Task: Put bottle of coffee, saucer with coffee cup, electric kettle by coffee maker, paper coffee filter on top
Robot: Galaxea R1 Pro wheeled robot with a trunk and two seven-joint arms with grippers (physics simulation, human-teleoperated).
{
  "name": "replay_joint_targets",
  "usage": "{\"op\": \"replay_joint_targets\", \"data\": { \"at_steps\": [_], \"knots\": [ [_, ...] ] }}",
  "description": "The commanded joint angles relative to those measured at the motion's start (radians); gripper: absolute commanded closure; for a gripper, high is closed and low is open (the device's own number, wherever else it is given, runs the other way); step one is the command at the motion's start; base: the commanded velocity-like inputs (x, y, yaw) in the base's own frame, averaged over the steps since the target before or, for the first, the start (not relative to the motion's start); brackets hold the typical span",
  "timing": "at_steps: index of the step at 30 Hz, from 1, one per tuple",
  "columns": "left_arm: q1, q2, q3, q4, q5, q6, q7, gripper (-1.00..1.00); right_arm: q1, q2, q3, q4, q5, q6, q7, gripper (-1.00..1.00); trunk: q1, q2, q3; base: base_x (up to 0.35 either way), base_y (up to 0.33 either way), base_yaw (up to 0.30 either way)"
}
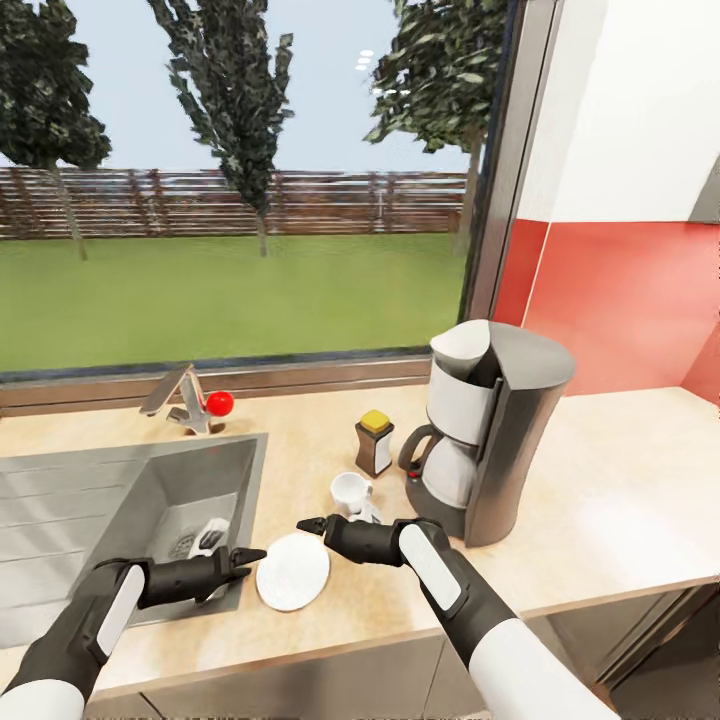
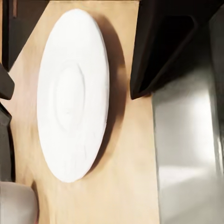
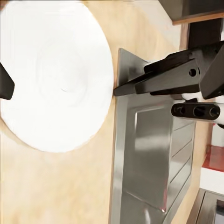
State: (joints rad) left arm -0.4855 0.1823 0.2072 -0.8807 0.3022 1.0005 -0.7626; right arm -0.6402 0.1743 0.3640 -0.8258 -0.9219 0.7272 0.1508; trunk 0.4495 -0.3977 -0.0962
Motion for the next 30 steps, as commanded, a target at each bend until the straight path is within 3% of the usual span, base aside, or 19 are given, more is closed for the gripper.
{"op": "replay_joint_targets", "data": {
  "at_steps": [1,16,23,30],
  "knots": [
    [-0.001,0.000,0.002,0.000,-0.011,0.001,-0.006,-1.00,-0.001,0.000,0.000,0.000,0.004,0.003,0.004,-1.00,0.000,-0.002,-0.002,-0.072,0.000,0.000],
    [-0.001,-0.008,-0.003,0.001,-0.006,0.001,-0.006,-1.00,-0.001,0.000,0.000,0.026,0.006,0.002,0.004,-1.00,0.000,-0.002,-0.002,-0.009,0.000,0.000],
    [-0.001,-0.040,-0.005,0.002,-0.006,0.001,-0.007,-1.00,-0.001,0.000,0.000,0.027,0.005,0.002,0.004,-1.00,0.000,-0.002,-0.002,0.000,0.000,0.000],
    [-0.001,-0.055,-0.005,0.002,-0.006,0.001,-0.006,-1.00,-0.001,0.000,0.000,0.033,0.005,0.002,0.004,-1.00,0.000,-0.002,-0.002,0.000,0.000,0.000]
  ]
}}
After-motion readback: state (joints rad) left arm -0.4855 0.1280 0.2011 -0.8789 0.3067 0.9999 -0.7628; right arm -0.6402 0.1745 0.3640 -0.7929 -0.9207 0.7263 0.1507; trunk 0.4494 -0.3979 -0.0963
